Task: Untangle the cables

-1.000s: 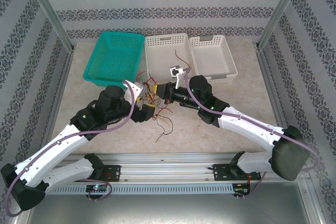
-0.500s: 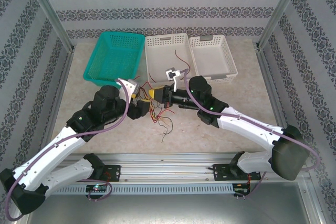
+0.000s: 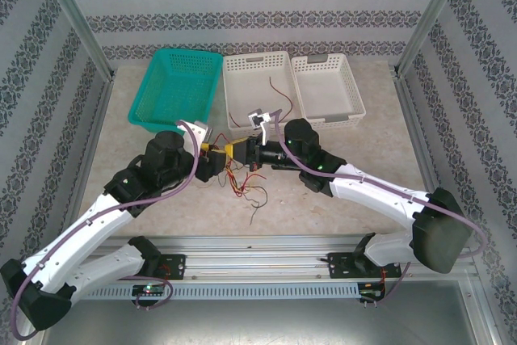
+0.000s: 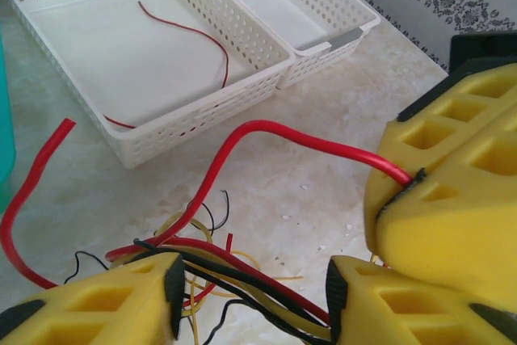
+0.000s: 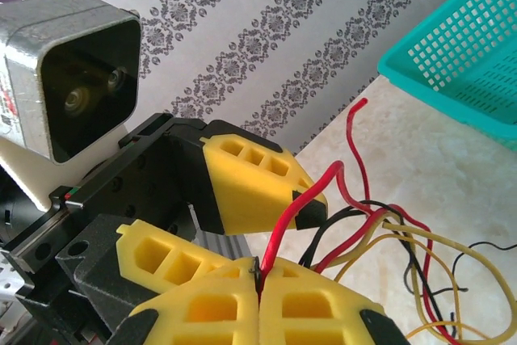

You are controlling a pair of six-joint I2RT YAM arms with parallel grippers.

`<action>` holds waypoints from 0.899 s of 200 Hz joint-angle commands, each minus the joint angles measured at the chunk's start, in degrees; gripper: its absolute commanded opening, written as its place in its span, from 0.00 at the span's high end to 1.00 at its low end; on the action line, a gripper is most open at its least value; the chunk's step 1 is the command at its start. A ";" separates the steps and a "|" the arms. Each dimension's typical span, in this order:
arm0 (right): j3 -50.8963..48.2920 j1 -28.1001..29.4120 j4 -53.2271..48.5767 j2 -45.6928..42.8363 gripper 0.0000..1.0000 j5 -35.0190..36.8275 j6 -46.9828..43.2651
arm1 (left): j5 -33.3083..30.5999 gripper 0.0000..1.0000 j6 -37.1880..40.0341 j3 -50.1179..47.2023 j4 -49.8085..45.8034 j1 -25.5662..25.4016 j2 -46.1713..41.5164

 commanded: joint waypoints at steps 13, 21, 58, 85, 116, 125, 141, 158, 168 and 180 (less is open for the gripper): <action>-0.50 1.14 3.33 -2.61 1.00 0.51 -1.89 | 2.24 0.33 -0.59 0.51 2.89 0.54 0.86; -0.61 1.17 3.58 -2.87 1.00 0.67 -1.82 | 2.63 0.32 -0.69 0.65 2.86 0.58 0.89; -1.08 1.14 4.33 -3.85 1.00 2.17 -1.48 | 2.50 0.22 -1.95 0.83 2.78 0.93 0.10; -2.10 1.07 6.00 -5.36 1.00 3.69 -1.64 | 3.86 0.21 -10.35 1.05 3.90 2.09 -1.03; -3.01 0.71 6.99 -7.16 1.00 3.81 -2.42 | 9.59 0.21 -24.92 -3.21 11.06 2.57 -3.03; -3.30 0.63 7.60 -7.46 1.00 3.67 -2.37 | 8.98 0.22 -28.57 -4.06 11.91 2.66 -3.94; -3.40 0.44 7.65 -7.82 1.00 3.61 -2.40 | 7.86 0.22 -33.10 -4.64 12.22 2.69 -5.70; -3.52 0.18 7.56 -7.99 1.00 3.61 -2.38 | 4.79 0.18 -37.06 -3.71 8.78 2.83 -7.42; -3.80 0.05 7.62 -8.09 1.00 3.59 -2.34 | 4.47 0.18 -38.51 -3.31 7.66 2.88 -8.19; -4.10 -0.09 7.86 -8.38 1.00 3.42 -2.34 | 4.51 0.18 -40.64 -2.91 6.08 2.88 -8.60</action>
